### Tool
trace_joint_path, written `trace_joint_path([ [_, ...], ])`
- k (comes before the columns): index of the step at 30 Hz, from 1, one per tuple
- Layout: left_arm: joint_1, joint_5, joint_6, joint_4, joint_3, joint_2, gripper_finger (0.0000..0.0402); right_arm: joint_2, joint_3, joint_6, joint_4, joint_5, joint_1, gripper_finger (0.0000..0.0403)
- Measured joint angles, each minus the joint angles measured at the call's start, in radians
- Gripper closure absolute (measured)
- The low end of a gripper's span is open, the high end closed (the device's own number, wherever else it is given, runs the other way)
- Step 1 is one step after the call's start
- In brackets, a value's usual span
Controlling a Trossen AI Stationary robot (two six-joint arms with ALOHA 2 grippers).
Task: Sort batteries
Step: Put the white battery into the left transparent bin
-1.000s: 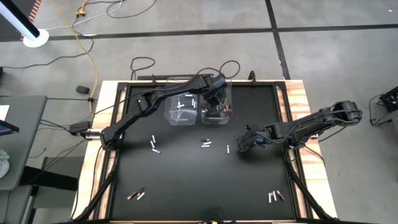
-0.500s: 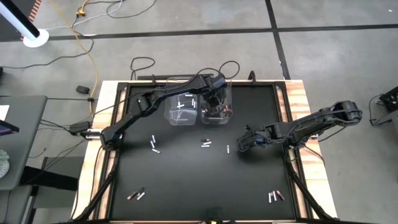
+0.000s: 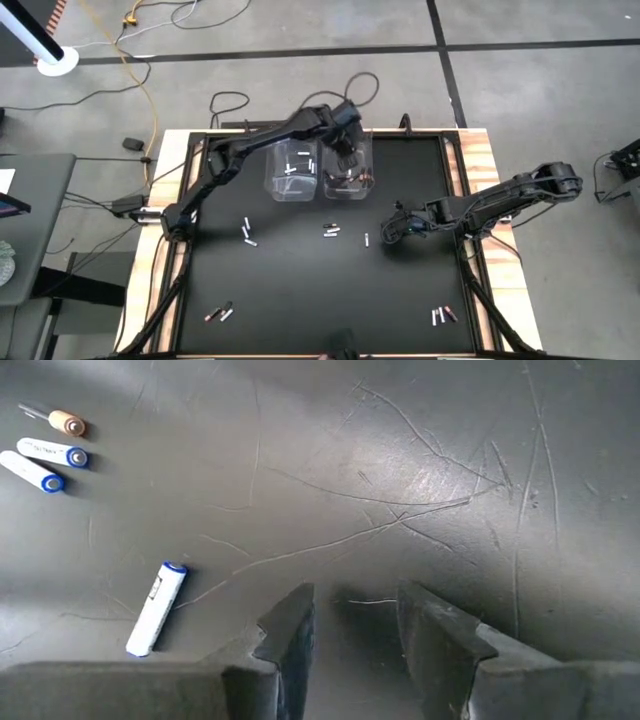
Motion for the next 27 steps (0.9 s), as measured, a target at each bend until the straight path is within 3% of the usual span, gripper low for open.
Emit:
trace_joint_path([
  [4,0.009,-0.001,-0.055,-0.002,0.0,-0.057,0.0253,0.0,0.0,-0.003,-0.001,0.0,0.0,0.0239],
  [9,0.008,-0.032,-0.156,-0.049,0.0,-0.155,0.0248,0.0,0.0,-0.006,-0.002,0.0,0.0,0.0239],
  [19,0.006,-0.518,-0.46,-0.425,-0.003,-0.369,0.0255,0.0,0.0,-0.082,-0.003,-0.003,0.0,0.0239],
  [24,-0.004,-0.669,-0.65,-0.643,-0.004,-0.448,0.0255,0.0,0.0,-0.09,-0.004,-0.002,0.0,0.0239],
  [27,-0.033,-0.715,-0.717,-0.627,-0.083,-0.533,0.0256,0.0,0.0,-0.127,-0.005,-0.003,0.001,0.0239],
])
